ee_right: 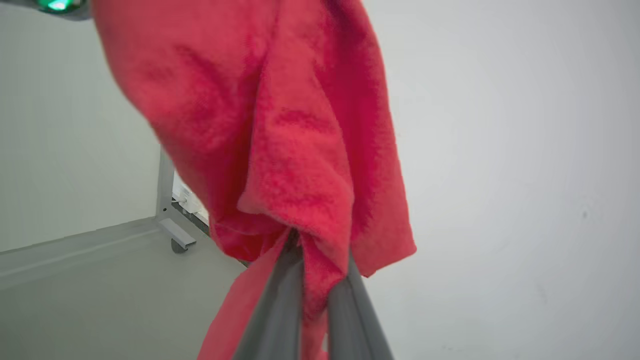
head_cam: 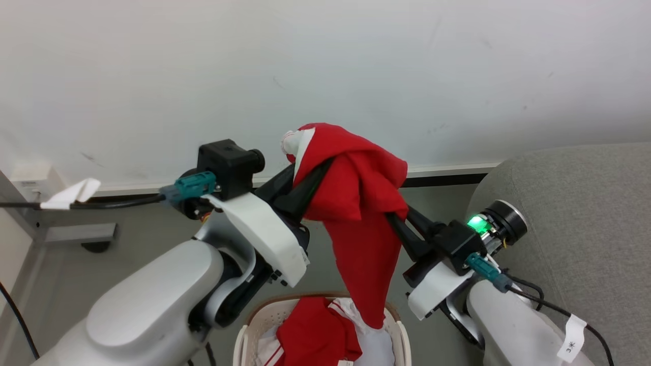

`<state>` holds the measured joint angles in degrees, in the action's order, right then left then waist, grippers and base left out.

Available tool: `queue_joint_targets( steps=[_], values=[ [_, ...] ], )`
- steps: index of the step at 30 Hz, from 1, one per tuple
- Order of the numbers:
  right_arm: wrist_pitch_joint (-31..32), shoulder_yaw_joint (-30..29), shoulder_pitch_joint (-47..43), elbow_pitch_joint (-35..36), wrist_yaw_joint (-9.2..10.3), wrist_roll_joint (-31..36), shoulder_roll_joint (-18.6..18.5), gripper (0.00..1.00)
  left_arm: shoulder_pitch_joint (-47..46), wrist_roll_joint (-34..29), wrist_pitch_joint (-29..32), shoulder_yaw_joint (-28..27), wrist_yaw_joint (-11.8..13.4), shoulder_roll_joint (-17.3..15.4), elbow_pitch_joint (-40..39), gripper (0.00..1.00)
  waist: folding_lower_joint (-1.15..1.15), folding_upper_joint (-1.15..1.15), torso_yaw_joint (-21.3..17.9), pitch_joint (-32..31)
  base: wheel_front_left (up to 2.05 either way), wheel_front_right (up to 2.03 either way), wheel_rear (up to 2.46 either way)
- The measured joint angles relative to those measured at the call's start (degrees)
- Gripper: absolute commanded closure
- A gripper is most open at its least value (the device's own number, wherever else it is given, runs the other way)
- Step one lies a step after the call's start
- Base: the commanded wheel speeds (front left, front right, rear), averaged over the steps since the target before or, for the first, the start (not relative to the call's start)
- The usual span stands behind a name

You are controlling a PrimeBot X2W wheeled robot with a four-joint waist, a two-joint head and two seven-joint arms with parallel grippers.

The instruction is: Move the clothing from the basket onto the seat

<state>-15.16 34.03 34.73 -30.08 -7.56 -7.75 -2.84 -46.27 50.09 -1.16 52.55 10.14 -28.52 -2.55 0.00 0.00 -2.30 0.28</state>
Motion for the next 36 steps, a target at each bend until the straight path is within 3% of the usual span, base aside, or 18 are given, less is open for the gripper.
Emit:
queue_joint_targets(
  steps=[1,2,3,7,15,27,36],
  values=[
    [0.0,-0.6,-0.2,0.4,0.01,-1.0,0.0,1.0,0.1,0.1,-0.3,-0.1,0.2,-0.1,0.1,0.74,0.0,0.0,-0.1,0.0,0.0,0.0,0.0],
    [0.0,-1.3,-0.4,0.6,0.0,-1.7,0.0,1.0,0.3,0.0,-0.6,-0.2,0.4,-0.2,0.3,0.22,0.0,0.0,-0.2,0.0,0.0,0.0,0.0],
    [0.0,-1.9,-0.7,0.8,0.01,-2.4,0.0,1.0,0.5,0.0,-0.9,-0.2,0.5,-0.4,0.5,0.0,0.0,0.0,-0.4,0.1,0.0,0.0,0.0],
    [0.0,-4.1,-1.8,1.5,0.01,-7.4,0.0,1.0,1.8,-0.1,-2.2,0.0,0.6,-0.5,1.2,0.0,0.0,0.0,-0.9,0.1,0.0,0.0,0.0],
    [0.0,-10.5,-2.0,0.4,0.01,-8.9,0.0,1.0,5.7,-1.9,-6.0,1.9,1.4,0.6,3.9,0.0,0.0,0.0,-1.8,0.3,0.0,0.0,0.0],
    [0.0,-17.2,-2.5,1.8,0.01,-6.6,0.0,1.0,9.2,-5.0,-11.6,4.4,0.9,3.7,8.9,0.0,0.0,0.0,-3.4,0.2,0.0,0.0,0.0],
    [0.0,-19.1,-3.4,2.6,0.01,-5.3,0.0,1.0,11.0,-6.2,-13.1,5.2,-0.3,5.2,11.8,0.0,0.0,0.0,-5.9,0.3,0.0,0.0,0.0]
  ],
)
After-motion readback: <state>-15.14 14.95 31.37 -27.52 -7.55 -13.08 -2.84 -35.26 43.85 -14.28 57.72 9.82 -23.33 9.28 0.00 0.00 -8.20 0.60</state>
